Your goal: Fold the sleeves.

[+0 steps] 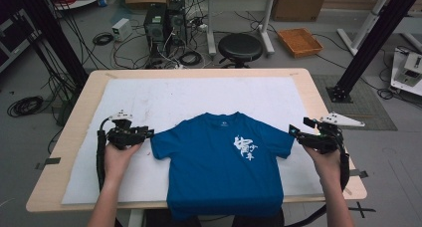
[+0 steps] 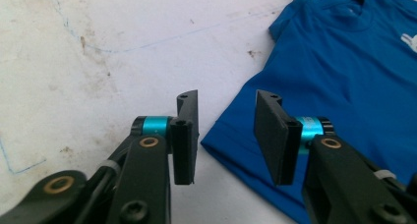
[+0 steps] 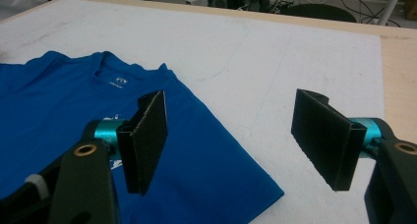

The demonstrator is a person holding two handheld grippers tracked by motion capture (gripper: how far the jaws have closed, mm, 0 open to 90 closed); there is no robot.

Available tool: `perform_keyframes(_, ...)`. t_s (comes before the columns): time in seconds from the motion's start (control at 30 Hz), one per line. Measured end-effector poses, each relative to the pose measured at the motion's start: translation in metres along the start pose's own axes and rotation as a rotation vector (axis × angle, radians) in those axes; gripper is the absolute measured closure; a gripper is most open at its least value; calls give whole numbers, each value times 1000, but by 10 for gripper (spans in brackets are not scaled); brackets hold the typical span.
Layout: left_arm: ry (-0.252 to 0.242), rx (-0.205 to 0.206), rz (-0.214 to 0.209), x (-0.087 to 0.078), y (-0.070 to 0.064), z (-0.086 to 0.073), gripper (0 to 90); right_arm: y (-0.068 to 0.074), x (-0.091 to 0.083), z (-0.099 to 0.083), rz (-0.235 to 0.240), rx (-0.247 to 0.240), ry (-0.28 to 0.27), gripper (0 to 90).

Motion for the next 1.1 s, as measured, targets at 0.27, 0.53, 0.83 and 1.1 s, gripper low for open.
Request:
perform_keyframes(0.27,52,24,11,8,1,-3,715,1,3,-1,7,0,7,296)
perform_keyframes(0.53,83,32,36,12,1,-4,773,0,4,-2,5,5,5,296)
perform_keyframes(0.83,84,52,41,13,-4,-3,885,1,5,-1,8,-3,3,296)
perform_keyframes(1.1,-6,27,-54,-10,-25,19,888,-2,1,2,0,10,-14,296)
Point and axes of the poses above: each handheld gripper's, and its own axes: x roughly forward along the jaws, z roughly out of its top, y roughly to its left, the point moved 2 cm from there along x, roughly forward along the jaws, and after that the axes turned 3 degrees about x, right-handed, at the moved point
